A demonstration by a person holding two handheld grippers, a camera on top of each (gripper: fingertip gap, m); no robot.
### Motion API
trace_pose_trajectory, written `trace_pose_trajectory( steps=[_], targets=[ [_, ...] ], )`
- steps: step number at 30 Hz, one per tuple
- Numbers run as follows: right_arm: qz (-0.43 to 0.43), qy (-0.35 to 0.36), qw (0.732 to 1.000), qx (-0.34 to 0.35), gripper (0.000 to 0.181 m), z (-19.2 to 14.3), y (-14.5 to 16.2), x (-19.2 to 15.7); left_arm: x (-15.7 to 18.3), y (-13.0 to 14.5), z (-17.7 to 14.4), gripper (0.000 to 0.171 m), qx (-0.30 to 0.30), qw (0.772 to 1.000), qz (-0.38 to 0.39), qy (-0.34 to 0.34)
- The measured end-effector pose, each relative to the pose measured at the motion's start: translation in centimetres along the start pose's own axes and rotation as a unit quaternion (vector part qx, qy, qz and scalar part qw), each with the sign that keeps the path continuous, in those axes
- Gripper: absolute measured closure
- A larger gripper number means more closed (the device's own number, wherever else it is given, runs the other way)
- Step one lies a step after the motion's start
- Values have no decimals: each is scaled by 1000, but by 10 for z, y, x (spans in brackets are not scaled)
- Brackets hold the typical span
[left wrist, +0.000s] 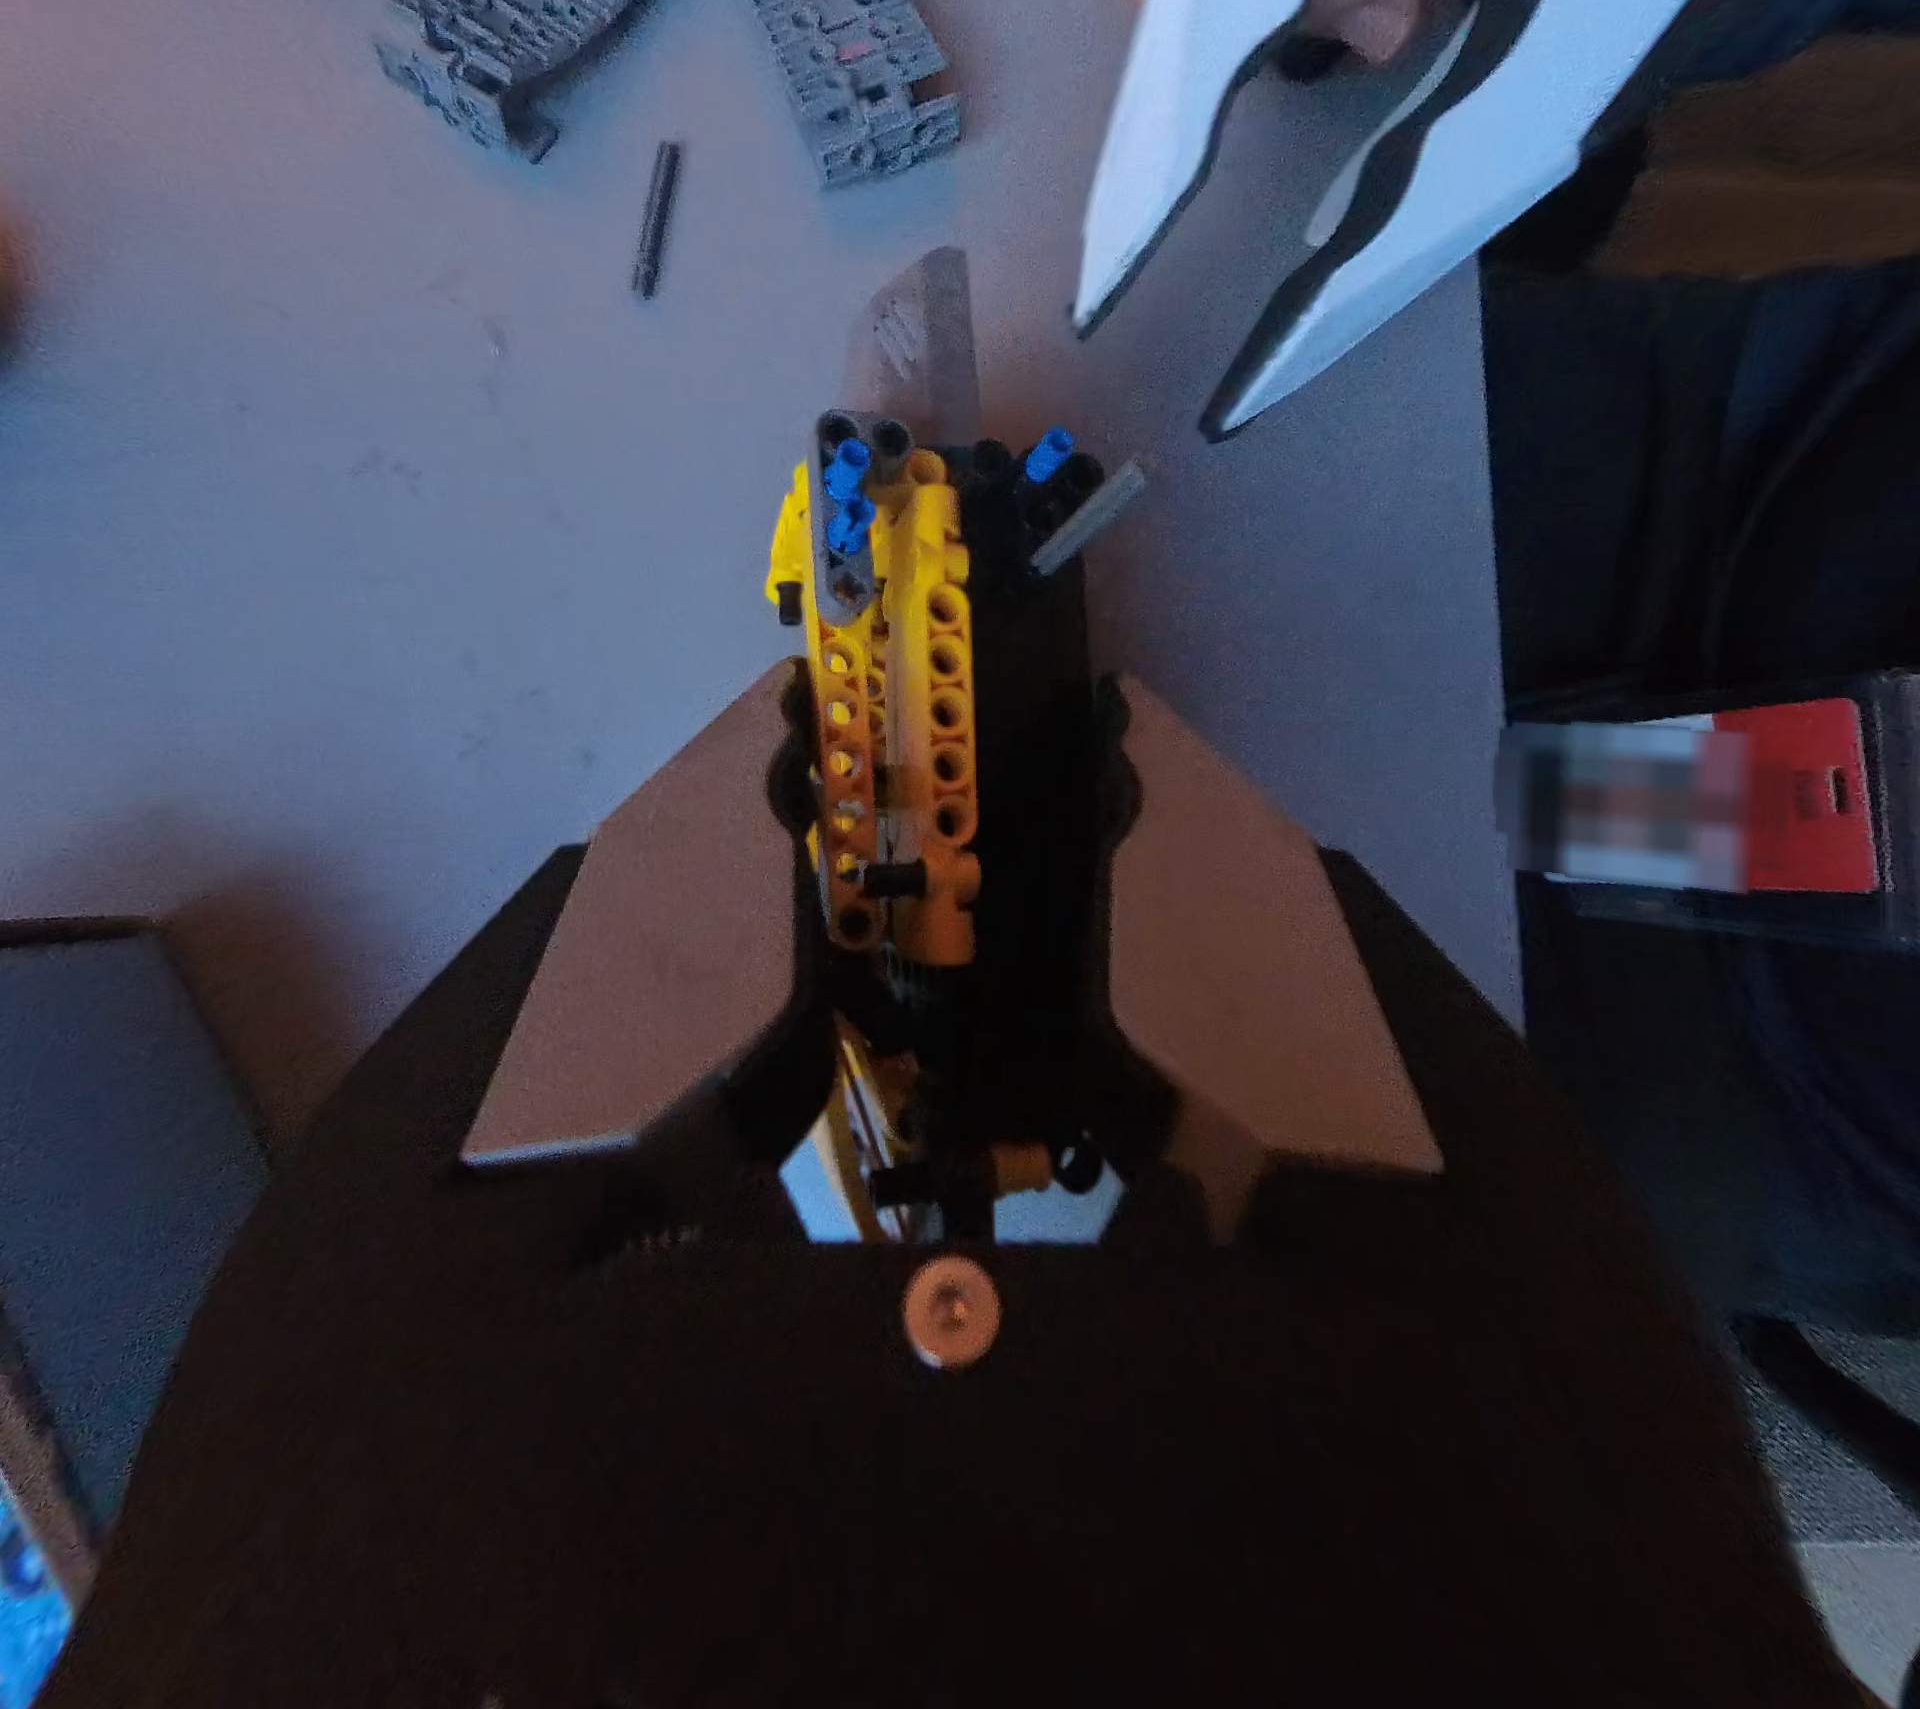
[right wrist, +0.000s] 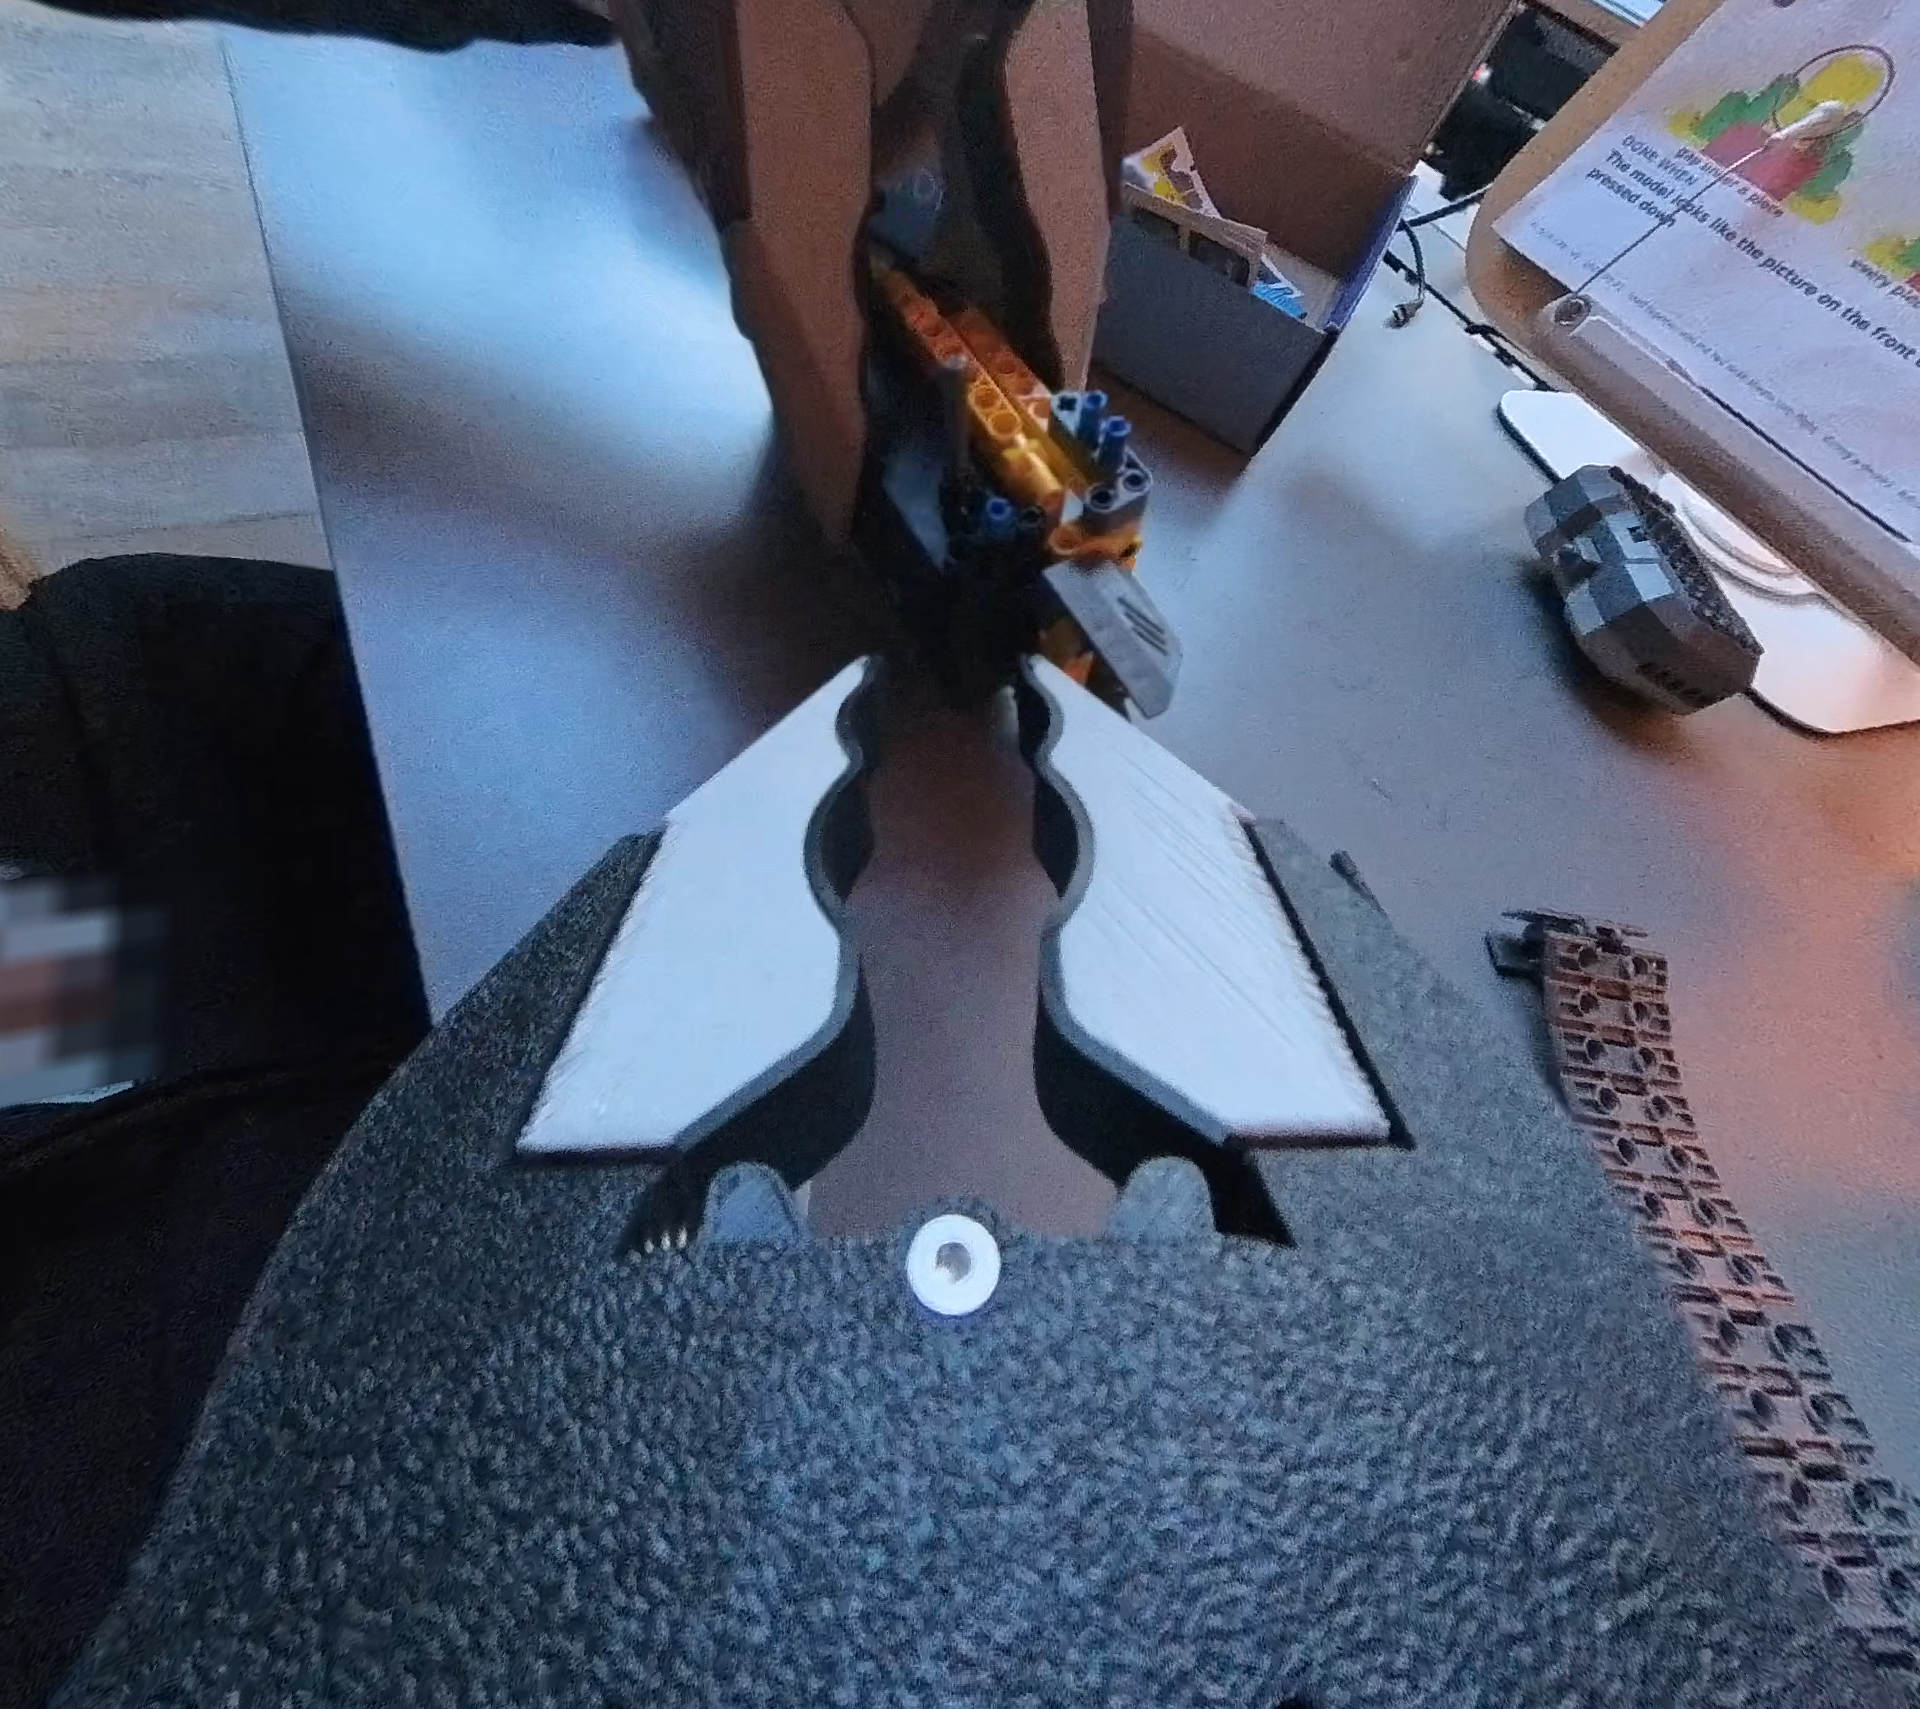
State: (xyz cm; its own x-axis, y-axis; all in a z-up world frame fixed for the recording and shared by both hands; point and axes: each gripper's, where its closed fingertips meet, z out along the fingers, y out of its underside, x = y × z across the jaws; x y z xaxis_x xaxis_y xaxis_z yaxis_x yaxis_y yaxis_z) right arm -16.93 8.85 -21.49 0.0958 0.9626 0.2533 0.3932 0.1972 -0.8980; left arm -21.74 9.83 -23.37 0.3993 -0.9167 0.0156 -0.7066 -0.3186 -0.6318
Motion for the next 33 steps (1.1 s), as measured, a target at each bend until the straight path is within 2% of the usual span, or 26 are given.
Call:
trace_pose_trajectory(
  steps=[3, 6, 8, 11, 14, 15, 18, 20, 22, 27, 29, 33],
  targets=[
    [-1, 1, 1000, -3, 160, 3, -1, 2, -1, 4, -1, 119, 9, 999, -5, 37],
    [7, -1, 1000, -9, 157, 9, 0, 4, -2, 1, -4, 119, 20, 999, 1, 35],
    [8, 0, 1000, -10, 155, 12, 0, 7, -5, -9, -15, 113, 59, 998, 6, 23],
    [8, 3, 1000, -11, 153, 16, 0, 10, -13, -14, -49, 100, 102, 995, -5, -19],
    [14, 2, 1000, -8, 152, 16, 0, 12, -10, 3, -77, 90, 90, 993, -10, -73],
    [14, -3, 1000, -13, 147, 17, 1, 11, -3, 9, -80, 90, 86, 993, -8, -82],
    [2, -6, 999, -32, 150, 22, 6, 8, 19, 25, -68, 104, 78, 992, 2, -97],
    [-9, -12, 999, -38, 160, 24, 7, 4, 29, 40, -53, 103, 53, 994, -1, -95],
    [-14, -14, 999, -36, 160, 22, 7, 3, 31, 50, -44, 99, 47, 994, -18, -92],
    [8, -35, 999, -22, 156, 9, 8, 2, 30, 36, -39, 88, 85, 988, -112, -64],
    [5, -59, 998, -5, 156, 4, 4, -4, 28, 33, -29, 79, 62, 988, -129, -65],
    [-32, -71, 997, -8, 152, 7, 1, -17, 18, 26, -9, 71, 17, 989, -126, -76]
  ],
)
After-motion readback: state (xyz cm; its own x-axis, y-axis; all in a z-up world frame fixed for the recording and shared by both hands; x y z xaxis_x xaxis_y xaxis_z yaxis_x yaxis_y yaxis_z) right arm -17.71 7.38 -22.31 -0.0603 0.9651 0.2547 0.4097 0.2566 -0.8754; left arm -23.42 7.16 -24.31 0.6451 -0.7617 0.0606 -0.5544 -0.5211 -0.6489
